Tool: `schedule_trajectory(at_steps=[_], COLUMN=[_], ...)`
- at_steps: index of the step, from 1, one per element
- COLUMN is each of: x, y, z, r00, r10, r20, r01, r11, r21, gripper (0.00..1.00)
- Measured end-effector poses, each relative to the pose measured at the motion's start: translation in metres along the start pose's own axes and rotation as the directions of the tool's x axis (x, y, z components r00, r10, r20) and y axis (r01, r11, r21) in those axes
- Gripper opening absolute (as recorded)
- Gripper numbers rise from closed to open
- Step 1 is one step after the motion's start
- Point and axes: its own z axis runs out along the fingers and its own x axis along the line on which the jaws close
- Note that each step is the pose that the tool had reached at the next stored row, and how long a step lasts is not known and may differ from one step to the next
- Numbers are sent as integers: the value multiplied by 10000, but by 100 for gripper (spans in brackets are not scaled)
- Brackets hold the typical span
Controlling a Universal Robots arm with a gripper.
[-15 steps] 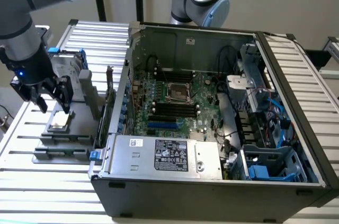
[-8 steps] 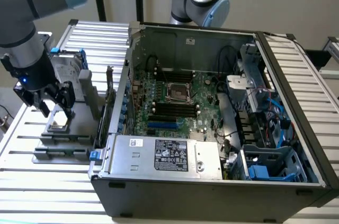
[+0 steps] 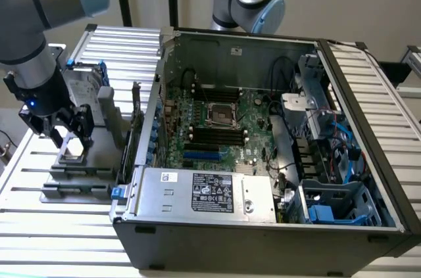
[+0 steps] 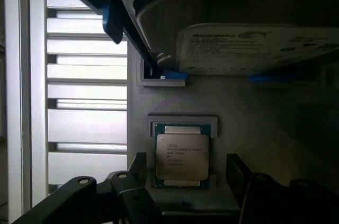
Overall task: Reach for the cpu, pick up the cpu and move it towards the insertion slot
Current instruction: 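Pick up the cpu and move it towards the insertion slot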
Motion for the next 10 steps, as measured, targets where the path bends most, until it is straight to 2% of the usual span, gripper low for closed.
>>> schedule_trajectory(at_steps=[10], x=[14], y=[14], z=[91], r00=[10000], r10=[99], r20=[2], r01=[-99], r11=[10000], r21=[1], gripper=[71])
